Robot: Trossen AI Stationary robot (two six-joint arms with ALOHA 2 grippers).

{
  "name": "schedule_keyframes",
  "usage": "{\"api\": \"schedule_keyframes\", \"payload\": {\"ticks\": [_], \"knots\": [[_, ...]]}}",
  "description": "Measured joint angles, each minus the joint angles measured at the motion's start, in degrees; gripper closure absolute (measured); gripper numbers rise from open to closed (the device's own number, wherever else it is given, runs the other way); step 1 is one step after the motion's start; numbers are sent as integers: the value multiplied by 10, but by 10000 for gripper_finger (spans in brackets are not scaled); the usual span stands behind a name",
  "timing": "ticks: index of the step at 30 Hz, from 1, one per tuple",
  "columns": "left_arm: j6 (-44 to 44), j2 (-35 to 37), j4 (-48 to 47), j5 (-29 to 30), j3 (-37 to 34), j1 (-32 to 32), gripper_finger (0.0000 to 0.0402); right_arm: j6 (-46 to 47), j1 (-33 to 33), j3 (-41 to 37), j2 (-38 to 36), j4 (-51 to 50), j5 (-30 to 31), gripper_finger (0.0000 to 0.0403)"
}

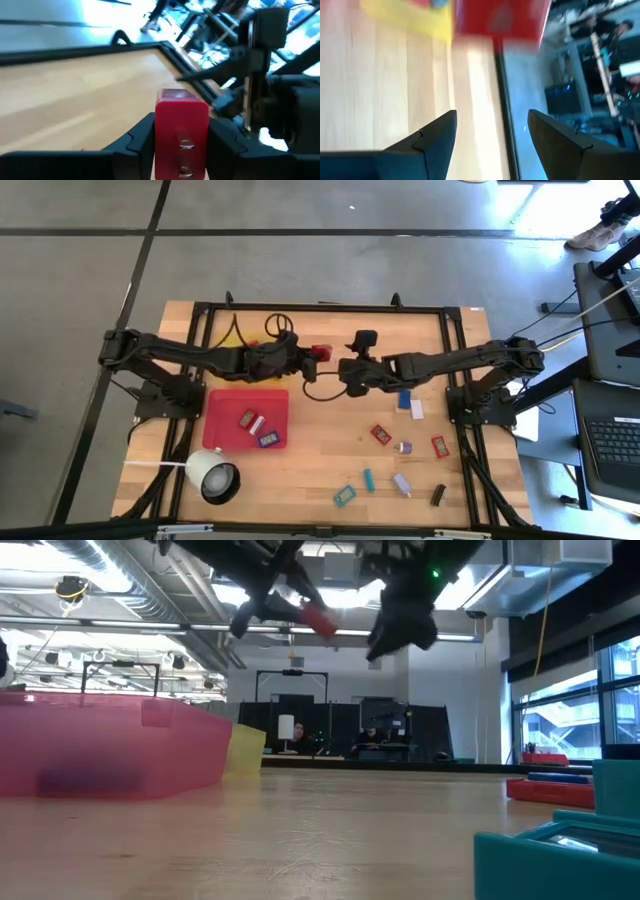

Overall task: Pick & Place Office items
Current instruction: Put the red charger adapter into the yellow bin

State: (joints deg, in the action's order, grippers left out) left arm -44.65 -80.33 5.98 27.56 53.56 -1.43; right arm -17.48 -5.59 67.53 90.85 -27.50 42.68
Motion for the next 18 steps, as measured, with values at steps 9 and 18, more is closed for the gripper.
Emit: {"api": "schedule_keyframes", "payload": {"ticks": [9, 18], "knots": [[-29, 72, -253, 46, 0, -59, 276, 105, 15, 0, -2, -115, -5, 156], [-101, 55, -465, 22, -1, -108, 273, 129, 15, 0, -2, -119, -80, 156]]}}
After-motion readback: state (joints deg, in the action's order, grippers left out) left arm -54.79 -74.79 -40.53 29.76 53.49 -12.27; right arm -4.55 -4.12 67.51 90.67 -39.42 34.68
